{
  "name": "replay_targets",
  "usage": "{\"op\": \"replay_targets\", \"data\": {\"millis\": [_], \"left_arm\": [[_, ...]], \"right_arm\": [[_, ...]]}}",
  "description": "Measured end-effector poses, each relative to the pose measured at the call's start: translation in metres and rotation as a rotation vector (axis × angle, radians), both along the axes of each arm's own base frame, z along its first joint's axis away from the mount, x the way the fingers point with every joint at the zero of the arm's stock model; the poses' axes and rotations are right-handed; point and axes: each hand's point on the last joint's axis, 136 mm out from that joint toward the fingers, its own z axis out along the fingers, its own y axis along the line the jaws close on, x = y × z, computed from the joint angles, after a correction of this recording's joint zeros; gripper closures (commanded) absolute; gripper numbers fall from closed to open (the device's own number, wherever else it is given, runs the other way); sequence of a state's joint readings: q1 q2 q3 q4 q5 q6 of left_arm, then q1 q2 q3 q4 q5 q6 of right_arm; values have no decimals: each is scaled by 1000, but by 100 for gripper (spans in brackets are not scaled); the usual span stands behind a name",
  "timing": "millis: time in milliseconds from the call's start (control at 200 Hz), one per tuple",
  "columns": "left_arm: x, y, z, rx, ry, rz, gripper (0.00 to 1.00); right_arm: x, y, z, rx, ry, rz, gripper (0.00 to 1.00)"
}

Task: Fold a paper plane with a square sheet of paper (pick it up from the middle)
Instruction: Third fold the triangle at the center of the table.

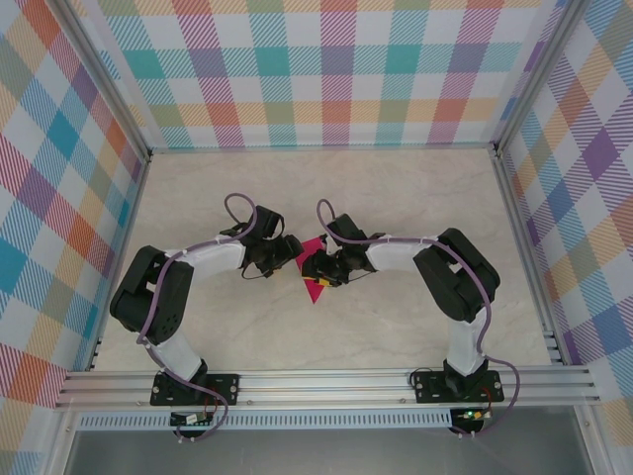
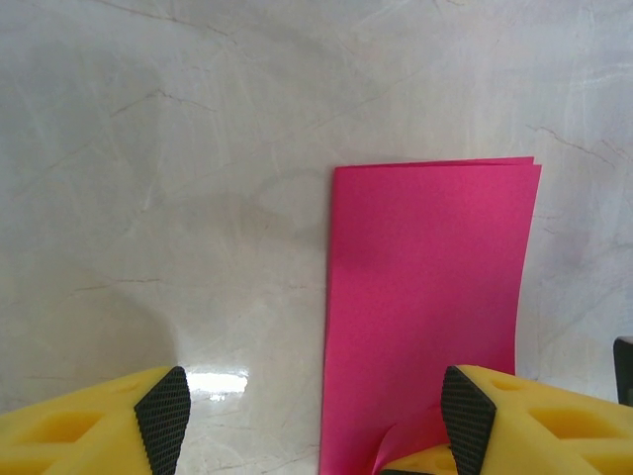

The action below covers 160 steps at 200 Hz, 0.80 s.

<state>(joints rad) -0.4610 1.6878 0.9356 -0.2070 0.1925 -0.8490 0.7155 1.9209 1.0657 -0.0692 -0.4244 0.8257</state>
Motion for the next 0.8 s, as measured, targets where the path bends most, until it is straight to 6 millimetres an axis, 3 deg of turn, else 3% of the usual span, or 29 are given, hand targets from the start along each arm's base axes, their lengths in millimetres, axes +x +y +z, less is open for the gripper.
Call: {"op": "replay_targets", "data": {"millis": [230, 480, 620, 800], "left_arm": [[-6, -4, 1, -35, 4, -19, 38], [-13, -14, 2, -78, 17, -47, 66], [-16, -25, 7, -102, 7, -79, 82], [-29, -40, 6, -105, 18, -128, 87]], "right_arm": [[0, -4, -4, -17, -3, -8, 69], [-1, -10, -11, -54, -5, -21, 92], [-1, -12, -12, -60, -3, -24, 95], [-1, -12, -12, -64, -3, -26, 95]]}}
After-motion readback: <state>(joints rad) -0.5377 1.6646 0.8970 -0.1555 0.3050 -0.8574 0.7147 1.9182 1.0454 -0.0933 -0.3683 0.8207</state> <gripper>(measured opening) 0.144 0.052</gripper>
